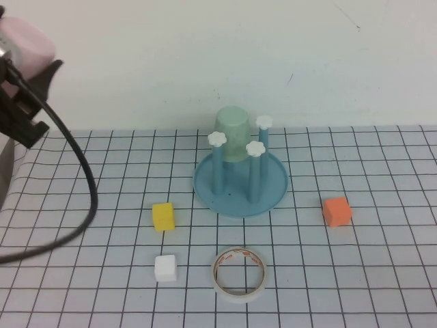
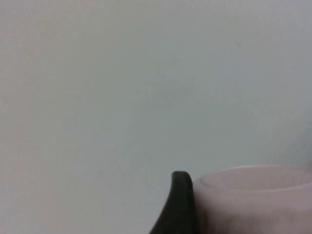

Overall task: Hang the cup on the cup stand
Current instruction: Place the cup on the cup holder

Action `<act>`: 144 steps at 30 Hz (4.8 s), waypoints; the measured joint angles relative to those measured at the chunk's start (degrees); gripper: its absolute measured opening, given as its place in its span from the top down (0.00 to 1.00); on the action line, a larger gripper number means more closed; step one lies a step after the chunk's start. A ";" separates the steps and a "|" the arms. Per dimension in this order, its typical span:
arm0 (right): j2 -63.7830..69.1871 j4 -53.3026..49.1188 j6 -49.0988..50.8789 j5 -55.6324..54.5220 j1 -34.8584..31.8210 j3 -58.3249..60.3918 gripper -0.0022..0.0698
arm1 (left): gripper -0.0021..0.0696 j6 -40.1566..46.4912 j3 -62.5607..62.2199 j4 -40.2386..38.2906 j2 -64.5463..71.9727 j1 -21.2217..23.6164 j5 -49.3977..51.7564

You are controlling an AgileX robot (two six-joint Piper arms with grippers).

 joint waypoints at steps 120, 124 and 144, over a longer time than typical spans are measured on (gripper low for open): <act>0.00 -0.09 0.00 0.10 0.00 0.00 0.97 | 0.21 -149.68 -45.86 120.02 74.91 -24.08 -56.10; 0.00 -0.09 0.00 0.10 0.00 0.00 0.97 | 0.21 -149.82 -45.75 120.37 74.91 -24.08 -56.10; 0.00 -0.09 0.00 0.10 0.00 0.00 0.97 | 0.21 -151.58 -41.35 112.13 74.91 -23.40 -67.10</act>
